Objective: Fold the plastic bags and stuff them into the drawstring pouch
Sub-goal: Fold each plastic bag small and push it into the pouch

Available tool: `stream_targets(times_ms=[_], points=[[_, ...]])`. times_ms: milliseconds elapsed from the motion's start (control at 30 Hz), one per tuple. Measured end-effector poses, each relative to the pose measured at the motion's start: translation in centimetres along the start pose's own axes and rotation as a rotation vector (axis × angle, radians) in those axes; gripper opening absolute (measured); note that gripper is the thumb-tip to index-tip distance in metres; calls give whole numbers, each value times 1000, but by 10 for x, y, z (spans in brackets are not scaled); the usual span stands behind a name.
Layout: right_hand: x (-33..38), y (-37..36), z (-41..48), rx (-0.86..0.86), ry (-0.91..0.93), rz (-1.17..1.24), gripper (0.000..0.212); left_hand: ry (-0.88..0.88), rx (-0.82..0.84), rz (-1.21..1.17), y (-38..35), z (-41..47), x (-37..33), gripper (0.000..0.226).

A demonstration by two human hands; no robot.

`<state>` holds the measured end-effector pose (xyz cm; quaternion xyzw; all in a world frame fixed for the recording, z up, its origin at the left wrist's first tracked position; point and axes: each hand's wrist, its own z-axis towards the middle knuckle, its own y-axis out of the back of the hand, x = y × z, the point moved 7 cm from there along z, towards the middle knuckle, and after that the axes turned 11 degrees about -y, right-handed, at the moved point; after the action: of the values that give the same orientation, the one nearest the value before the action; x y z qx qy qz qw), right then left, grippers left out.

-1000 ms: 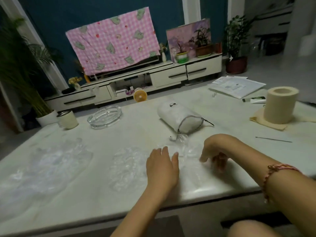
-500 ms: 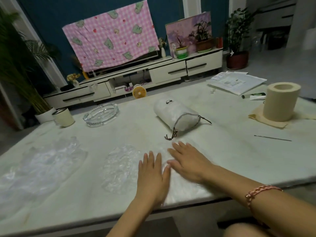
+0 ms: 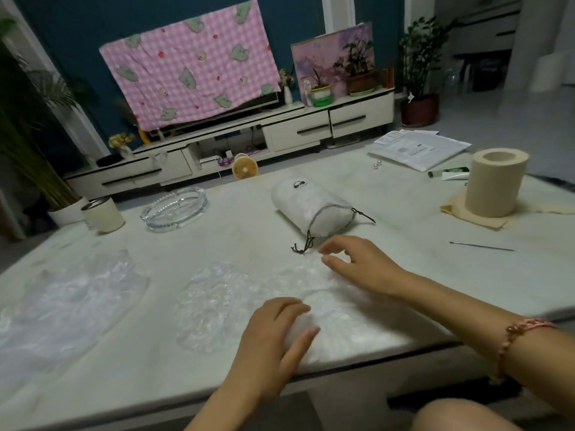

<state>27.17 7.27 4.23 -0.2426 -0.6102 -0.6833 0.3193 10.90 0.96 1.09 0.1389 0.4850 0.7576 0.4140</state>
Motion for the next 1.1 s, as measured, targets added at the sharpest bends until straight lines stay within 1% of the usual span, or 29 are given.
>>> stream_targets(times_ms=[67, 100, 133, 200, 233, 267, 300, 367, 400, 467, 533, 567, 600, 700, 767, 800, 867, 900, 967, 1033, 1100], points=[[7, 10, -4, 173, -13, 61, 9, -140, 102, 31, -7, -7, -10, 55], [10, 9, -11, 287, -26, 59, 12, -197, 138, 62, -9, -9, -13, 55], [11, 5, -19, 398, -40, 10, 22, -236, 156, 69, -12, -11, -14, 52], [6, -6, -38, 566, -69, -190, 50, -269, 158, 56, -12, -11, -14, 42], [2, -11, -45, 602, -65, -294, 62, -264, 149, 39, -11, -11, -13, 41], [-1, -15, -50, 603, -32, -384, 71, -230, 142, -9, -8, -11, -11, 42], [-2, -17, -52, 582, 17, -447, 74, -161, 124, -103, -3, -11, -9, 47], [-1, -21, -53, 536, 105, -470, 70, 43, 90, -346, 5, -10, 0, 58], [-1, -21, -51, 524, 114, -447, 64, 128, 69, -451, 7, -10, 5, 62], [-2, -21, -44, 506, 91, -389, 47, 234, -21, -559, 16, -9, 17, 59], [-3, -16, -35, 462, 74, -311, 26, 310, -87, -612, 24, -7, 25, 53], [-5, -13, -30, 429, 54, -247, 20, 336, -93, -617, 26, -8, 26, 49], [-8, -8, -25, 396, 15, -164, 17, 359, -82, -615, 26, -10, 26, 46], [-23, 8, -17, 319, -157, 119, 22, 368, -74, -551, 25, -21, 25, 42], [-30, 13, -14, 261, -226, 220, 26, 403, -146, -549, 23, -25, 28, 31], [-35, 14, -11, 206, -253, 262, 30, 445, -199, -554, 22, -25, 31, 27], [-47, 14, -5, 48, -318, 303, 36, 549, -301, -507, 19, -22, 38, 31], [-51, 13, -4, -34, -340, 281, 36, 602, -334, -463, 19, -19, 40, 36], [-54, 9, -2, -149, -382, 169, 35, 689, -344, -368, 18, -10, 40, 43], [-50, 5, -2, -205, -409, -18, 38, 756, -290, -247, 15, -2, 41, 44], [-44, 1, 0, -243, -387, -265, 38, 799, -188, -51, 11, 3, 45, 39]])
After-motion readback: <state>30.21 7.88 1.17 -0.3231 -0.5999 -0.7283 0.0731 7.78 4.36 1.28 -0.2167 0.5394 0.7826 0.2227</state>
